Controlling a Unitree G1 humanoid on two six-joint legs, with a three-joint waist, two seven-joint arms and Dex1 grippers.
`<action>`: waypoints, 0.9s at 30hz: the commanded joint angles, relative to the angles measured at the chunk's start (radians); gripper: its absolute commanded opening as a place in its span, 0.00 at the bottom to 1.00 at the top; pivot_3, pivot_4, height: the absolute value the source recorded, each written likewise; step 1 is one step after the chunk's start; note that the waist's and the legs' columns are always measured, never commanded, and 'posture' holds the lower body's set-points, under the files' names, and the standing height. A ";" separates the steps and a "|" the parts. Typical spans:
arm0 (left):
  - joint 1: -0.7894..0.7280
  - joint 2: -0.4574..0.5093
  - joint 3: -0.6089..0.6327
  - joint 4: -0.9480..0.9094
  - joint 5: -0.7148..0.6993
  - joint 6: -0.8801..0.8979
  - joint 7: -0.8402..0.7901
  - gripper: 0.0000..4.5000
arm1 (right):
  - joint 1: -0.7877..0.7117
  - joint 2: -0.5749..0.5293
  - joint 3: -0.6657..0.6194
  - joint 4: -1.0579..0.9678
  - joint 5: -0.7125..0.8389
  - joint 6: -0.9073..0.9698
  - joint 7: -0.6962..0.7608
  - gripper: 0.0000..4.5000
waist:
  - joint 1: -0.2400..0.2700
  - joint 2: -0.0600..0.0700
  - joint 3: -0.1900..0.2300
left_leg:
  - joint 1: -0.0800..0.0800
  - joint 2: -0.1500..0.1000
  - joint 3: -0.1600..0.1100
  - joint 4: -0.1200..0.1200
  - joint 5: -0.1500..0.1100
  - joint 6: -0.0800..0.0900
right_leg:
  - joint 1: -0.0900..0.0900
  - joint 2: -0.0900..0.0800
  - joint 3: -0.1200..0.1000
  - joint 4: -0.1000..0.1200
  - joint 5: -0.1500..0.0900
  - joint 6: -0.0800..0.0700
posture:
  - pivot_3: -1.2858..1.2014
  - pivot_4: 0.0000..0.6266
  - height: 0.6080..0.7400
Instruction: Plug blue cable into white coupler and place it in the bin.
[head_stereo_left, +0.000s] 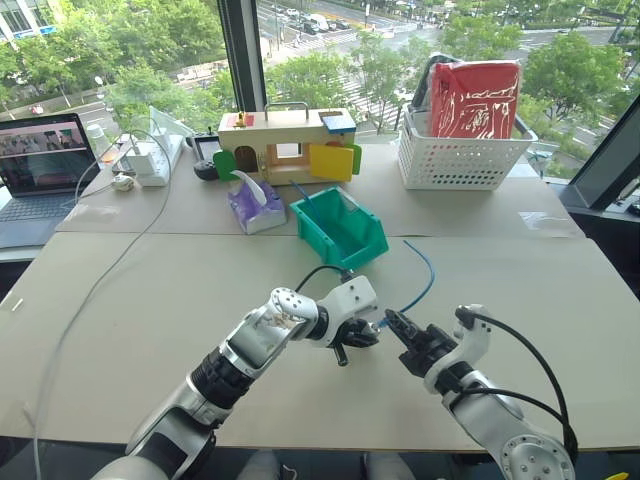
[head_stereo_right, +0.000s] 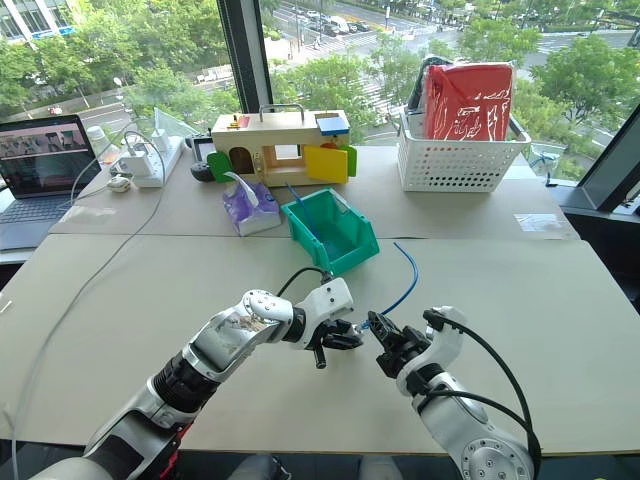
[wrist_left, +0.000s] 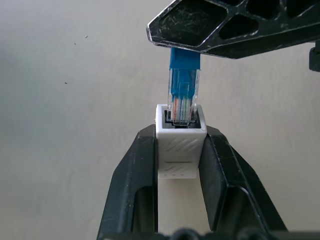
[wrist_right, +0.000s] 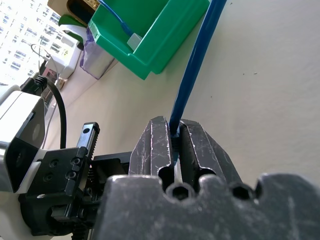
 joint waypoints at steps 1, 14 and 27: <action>0.001 0.021 -0.005 0.017 0.029 0.014 0.033 0.14 | -0.011 -0.028 0.011 -0.020 -0.046 0.017 0.025 0.00 | 0.000 0.000 0.000 | 0.000 0.000 0.000 0.000 0.000 0.000 | 0.000 0.000 0.000 0.000 0.000 0.000 | 0.52 0.24 1.00; -0.039 -0.044 0.068 -0.011 -0.053 0.139 0.051 0.14 | -0.021 -0.050 0.088 -0.045 -0.180 0.063 0.048 0.00 | 0.000 0.000 0.000 | 0.000 0.000 0.000 -0.002 0.000 0.000 | 0.000 0.000 0.000 -0.001 -0.001 0.000 | 0.52 0.24 1.00; -0.076 -0.083 0.112 -0.006 -0.113 0.196 0.088 0.14 | -0.027 -0.055 0.139 -0.056 -0.253 0.141 0.045 0.00 | 0.000 0.000 0.000 | 0.000 0.000 0.000 -0.004 0.000 0.000 | -0.001 0.000 0.000 -0.002 -0.001 0.000 | 0.52 0.24 1.00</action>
